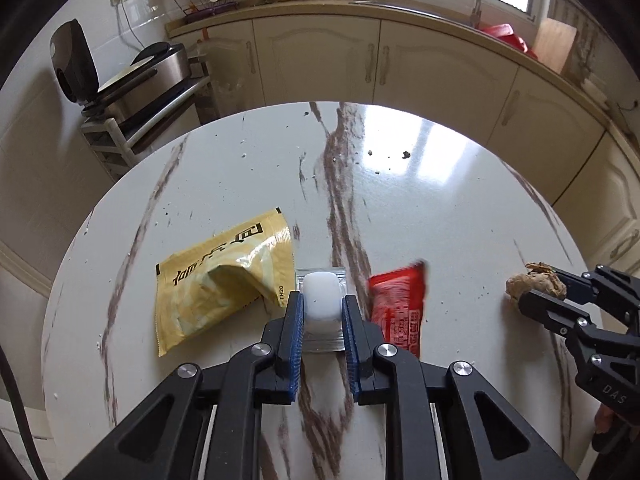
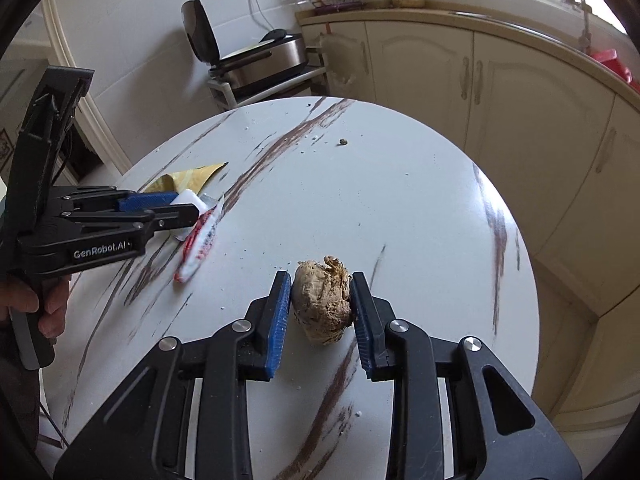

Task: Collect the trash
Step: 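Grasp the bread chunk with the right tool while the left tool grasps the white cup, then carry both items over the blue bin and open both tools to drop them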

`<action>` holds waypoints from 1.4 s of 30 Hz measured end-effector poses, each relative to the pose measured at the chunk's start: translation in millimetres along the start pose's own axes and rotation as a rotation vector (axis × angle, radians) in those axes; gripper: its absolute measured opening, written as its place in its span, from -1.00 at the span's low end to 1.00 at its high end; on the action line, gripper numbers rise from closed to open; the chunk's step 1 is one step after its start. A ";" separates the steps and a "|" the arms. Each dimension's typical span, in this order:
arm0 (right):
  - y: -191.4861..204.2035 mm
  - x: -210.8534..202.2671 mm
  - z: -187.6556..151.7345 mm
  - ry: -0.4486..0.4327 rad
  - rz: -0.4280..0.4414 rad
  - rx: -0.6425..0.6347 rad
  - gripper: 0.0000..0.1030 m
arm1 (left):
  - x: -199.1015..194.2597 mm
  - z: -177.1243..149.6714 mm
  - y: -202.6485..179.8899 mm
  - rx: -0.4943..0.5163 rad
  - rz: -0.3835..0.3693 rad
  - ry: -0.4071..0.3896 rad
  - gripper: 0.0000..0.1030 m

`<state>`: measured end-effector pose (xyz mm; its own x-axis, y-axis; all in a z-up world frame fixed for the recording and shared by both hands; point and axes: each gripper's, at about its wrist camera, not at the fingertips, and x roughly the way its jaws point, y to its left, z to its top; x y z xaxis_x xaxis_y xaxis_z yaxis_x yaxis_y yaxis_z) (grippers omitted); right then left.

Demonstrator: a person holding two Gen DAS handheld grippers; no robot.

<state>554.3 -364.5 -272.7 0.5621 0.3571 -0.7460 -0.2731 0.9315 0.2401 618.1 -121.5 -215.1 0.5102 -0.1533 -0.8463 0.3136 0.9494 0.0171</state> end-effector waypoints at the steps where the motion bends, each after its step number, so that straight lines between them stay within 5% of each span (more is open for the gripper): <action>1: 0.8 -1.6 -0.9 -0.001 0.006 0.000 -0.45 | -0.6 -1.3 -0.4 -0.002 0.003 0.000 -0.72; 14: 31.5 -52.3 -36.2 -0.043 0.066 0.001 -0.45 | -78.4 -72.2 -14.3 -0.049 -0.016 -0.081 -0.73; 22: 37.1 -113.1 -56.1 -0.121 0.073 0.016 -0.45 | -145.2 -99.4 -69.6 0.013 -0.072 -0.149 -0.73; 30: -22.3 -192.8 -103.7 -0.219 -0.035 0.125 -0.45 | -177.7 -100.5 -162.9 0.123 -0.178 -0.174 -0.73; 42: -134.6 -221.8 -170.4 -0.221 -0.159 0.335 -0.42 | -112.0 -77.0 -305.9 0.299 -0.282 -0.063 -0.72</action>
<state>333.4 -580.7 -245.4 0.7405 0.1796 -0.6476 0.0783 0.9340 0.3486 403.4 -373.6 -166.6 0.4163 -0.4208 -0.8060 0.6619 0.7480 -0.0487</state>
